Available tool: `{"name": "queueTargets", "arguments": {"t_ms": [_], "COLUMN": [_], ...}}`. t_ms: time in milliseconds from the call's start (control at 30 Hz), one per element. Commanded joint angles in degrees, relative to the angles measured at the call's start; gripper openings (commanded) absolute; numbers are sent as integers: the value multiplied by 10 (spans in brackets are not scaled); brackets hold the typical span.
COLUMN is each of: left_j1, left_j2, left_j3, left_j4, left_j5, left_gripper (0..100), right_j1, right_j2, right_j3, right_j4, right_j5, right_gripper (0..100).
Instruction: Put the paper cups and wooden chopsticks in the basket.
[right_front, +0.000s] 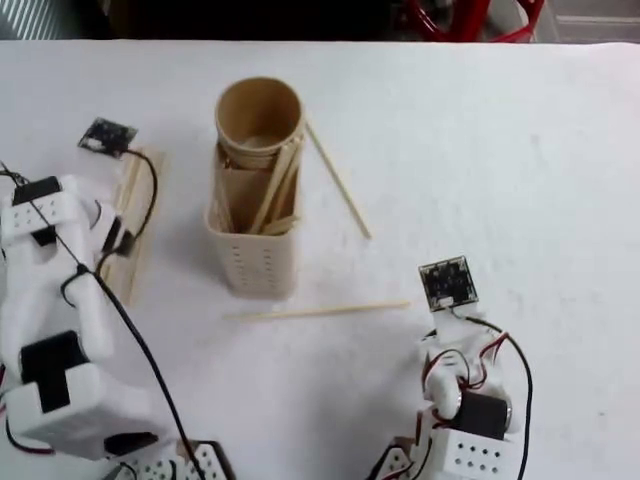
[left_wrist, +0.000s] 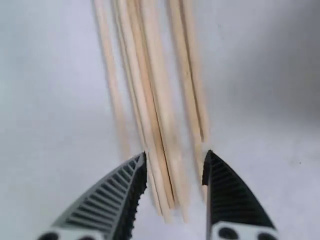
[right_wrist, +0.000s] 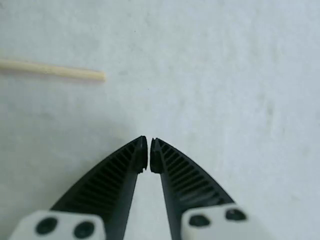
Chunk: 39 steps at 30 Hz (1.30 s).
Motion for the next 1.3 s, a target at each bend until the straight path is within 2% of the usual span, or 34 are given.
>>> {"name": "queueTargets", "arguments": {"t_ms": [0,233,433,567,767,1067,1267], "left_j1": [22,57,42,44,42,44,45], "left_j2": [12,68,106,153,216,279,279], "left_j3": [-26,-28,-62,-84,-166,-258,-280], "left_j4": [-14,-63,-68,-40,27,135,156], "left_j5": [-12,36,76,46,44,39,39], "left_gripper": [199,199,199,199,192,63,23], "right_j1": [6,6,6,6,6,6,6], "right_j2": [-4,-4,-4,-4,-4,-4,-4], "right_j3": [5,5,5,5,5,5,5], "right_j4": [1,1,1,1,1,1,1], "right_j5": [5,5,5,5,5,5,5], "right_gripper": [24,24,24,24,24,24,24]}}
